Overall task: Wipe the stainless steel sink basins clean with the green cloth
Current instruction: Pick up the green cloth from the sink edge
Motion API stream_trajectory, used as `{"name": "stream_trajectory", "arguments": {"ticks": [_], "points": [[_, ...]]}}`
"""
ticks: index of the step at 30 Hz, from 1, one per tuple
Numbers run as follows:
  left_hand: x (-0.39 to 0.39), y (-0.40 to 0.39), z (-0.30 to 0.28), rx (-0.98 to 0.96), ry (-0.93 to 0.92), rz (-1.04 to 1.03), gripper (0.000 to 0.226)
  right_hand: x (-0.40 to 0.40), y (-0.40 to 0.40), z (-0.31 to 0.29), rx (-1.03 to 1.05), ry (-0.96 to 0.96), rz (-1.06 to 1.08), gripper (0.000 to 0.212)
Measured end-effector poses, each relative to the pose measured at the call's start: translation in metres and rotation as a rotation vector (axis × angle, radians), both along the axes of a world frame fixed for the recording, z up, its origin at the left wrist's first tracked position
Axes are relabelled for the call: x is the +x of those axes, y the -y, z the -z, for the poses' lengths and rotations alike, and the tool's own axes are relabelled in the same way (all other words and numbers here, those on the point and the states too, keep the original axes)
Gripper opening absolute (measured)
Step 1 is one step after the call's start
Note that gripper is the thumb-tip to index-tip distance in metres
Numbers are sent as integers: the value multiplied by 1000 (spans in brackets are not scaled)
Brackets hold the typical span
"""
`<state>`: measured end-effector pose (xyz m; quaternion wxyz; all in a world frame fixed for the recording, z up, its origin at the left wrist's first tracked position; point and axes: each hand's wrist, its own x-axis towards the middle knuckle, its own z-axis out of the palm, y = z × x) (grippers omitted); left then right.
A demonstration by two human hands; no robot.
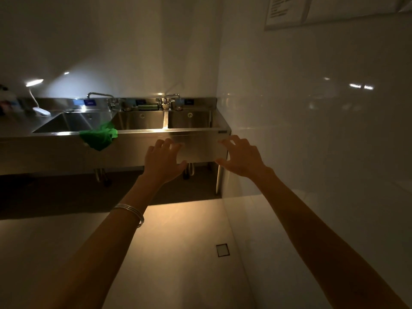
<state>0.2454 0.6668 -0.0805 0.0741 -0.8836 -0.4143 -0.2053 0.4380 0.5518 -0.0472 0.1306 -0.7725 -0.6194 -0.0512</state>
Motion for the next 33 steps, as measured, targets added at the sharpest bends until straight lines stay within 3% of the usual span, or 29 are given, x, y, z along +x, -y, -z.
{"name": "stream_trajectory", "arguments": {"ticks": [20, 33], "points": [[43, -157, 55, -132, 16, -39, 57, 54, -195, 61, -6, -67, -129, 64], [47, -254, 102, -245, -36, -221, 60, 59, -327, 114, -174, -71, -307, 63]]}}
